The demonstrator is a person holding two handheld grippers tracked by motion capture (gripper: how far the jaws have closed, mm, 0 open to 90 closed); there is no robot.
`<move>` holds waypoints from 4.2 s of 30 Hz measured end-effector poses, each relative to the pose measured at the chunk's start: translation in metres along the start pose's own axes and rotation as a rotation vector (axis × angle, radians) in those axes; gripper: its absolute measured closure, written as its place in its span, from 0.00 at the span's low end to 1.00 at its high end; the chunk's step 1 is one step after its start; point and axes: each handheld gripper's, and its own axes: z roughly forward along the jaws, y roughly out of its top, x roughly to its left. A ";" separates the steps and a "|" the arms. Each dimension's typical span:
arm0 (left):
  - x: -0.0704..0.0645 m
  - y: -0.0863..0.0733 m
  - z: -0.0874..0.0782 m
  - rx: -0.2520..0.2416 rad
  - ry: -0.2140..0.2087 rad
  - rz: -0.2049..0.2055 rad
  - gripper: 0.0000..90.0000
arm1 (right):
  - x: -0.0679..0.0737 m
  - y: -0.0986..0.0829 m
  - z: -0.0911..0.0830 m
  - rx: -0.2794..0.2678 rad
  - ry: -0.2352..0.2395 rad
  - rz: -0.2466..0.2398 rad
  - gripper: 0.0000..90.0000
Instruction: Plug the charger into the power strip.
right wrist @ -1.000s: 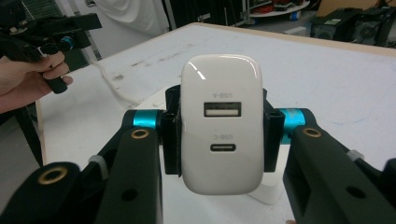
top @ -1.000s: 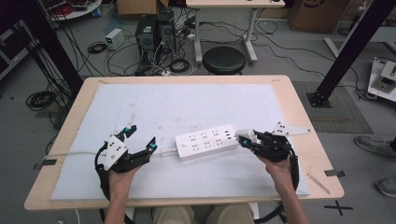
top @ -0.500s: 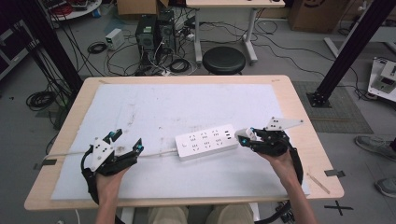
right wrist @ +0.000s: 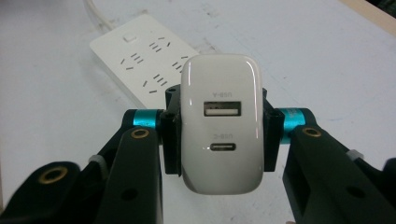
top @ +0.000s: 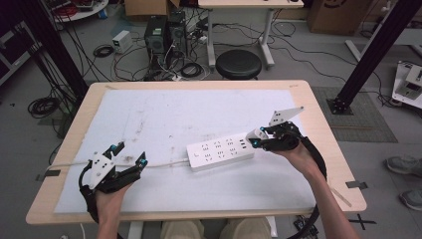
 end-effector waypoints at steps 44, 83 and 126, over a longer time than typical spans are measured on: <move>-0.003 -0.006 -0.010 0.049 0.033 0.040 0.25 | -0.036 0.082 0.074 0.278 0.356 -0.498 0.70; -0.004 -0.012 -0.034 0.072 0.092 0.044 0.25 | -0.035 0.078 0.110 0.431 0.415 -0.601 0.70; -0.011 -0.014 -0.043 0.121 0.070 0.066 0.26 | -0.029 0.079 0.122 0.519 0.402 -0.629 0.71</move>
